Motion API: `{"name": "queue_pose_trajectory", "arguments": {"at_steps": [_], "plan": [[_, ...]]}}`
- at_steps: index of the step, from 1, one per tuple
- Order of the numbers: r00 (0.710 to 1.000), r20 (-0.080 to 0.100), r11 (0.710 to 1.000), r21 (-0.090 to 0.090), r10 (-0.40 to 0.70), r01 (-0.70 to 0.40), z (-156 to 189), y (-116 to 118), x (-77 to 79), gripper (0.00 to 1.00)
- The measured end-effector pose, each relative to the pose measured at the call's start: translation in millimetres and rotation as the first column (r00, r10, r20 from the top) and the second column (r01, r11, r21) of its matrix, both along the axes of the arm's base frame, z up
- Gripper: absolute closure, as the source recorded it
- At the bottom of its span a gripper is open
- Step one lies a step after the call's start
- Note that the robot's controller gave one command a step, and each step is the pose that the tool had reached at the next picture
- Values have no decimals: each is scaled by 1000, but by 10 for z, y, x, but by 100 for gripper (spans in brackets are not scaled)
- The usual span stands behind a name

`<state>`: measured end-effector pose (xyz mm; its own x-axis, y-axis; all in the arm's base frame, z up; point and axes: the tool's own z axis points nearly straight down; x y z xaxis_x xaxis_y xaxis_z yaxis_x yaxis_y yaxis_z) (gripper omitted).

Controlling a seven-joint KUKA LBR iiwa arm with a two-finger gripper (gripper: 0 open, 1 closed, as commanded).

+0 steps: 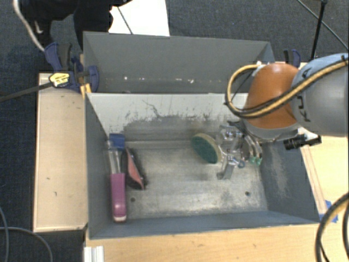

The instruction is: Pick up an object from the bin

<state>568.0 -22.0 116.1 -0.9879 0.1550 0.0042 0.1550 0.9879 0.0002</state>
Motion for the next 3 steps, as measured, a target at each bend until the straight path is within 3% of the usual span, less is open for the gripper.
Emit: {"name": "queue_pose_trajectory", "arguments": {"at_steps": [1, 2, 3], "plan": [[1000, 26, 1000, -4, 4, -4, -334, 85, 205, 0], [999, 36, 1000, -4, 4, -4, -284, 77, 231, 100], [1000, 15, 1000, 0, -19, 19, 1399, 101, -11, 100]]}}
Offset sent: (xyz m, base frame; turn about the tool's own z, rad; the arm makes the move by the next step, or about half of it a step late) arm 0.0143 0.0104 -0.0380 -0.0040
